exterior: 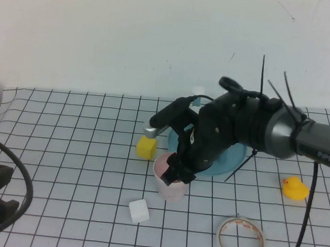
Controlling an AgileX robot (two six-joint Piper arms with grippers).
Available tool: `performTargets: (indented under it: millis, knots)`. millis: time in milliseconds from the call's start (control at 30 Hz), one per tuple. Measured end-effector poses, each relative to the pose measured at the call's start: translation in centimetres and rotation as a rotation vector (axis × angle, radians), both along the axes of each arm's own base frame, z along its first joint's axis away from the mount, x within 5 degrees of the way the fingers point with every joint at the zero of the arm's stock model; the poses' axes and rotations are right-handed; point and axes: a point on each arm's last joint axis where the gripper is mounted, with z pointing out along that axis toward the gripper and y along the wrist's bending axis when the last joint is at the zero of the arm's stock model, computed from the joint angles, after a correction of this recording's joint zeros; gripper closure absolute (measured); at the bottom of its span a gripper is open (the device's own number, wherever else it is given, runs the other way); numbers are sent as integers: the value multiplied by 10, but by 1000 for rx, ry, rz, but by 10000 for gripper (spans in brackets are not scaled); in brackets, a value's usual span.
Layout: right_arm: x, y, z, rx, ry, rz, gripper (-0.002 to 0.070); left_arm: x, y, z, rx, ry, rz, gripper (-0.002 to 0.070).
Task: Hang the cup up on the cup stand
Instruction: Pick up the cup from the table, then adjust the cup with two arms
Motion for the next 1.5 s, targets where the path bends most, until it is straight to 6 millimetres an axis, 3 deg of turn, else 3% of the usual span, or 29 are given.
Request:
performTargets:
  millis: [200,500,733,900,1133,1300,1367,1500]
  knots:
    - [9,-8,-12,-72,-45,-134,300,0,0,0,3,-5,-1,676]
    - [11,-8,-27,-86,-22,-180,323,0,-1,0,-10,-7,0,676]
    - [9,-6,-34,-58,24,-208,446,1,-1,1,-26,-10,1,676]
    - [9,-3,-32,-24,33,-206,620,1,-4,2,-83,-9,9,676]
    - [8,1,-29,25,42,-207,657,1,-6,4,-113,-19,-1,676]
    - [4,3,-9,70,37,-155,659,1,-7,4,-125,-23,-3,676]
    - [-1,5,10,90,16,-89,659,1,-7,5,-141,-23,0,676]
    - [-25,7,67,77,-67,116,659,1,-8,2,-175,-18,8,677]
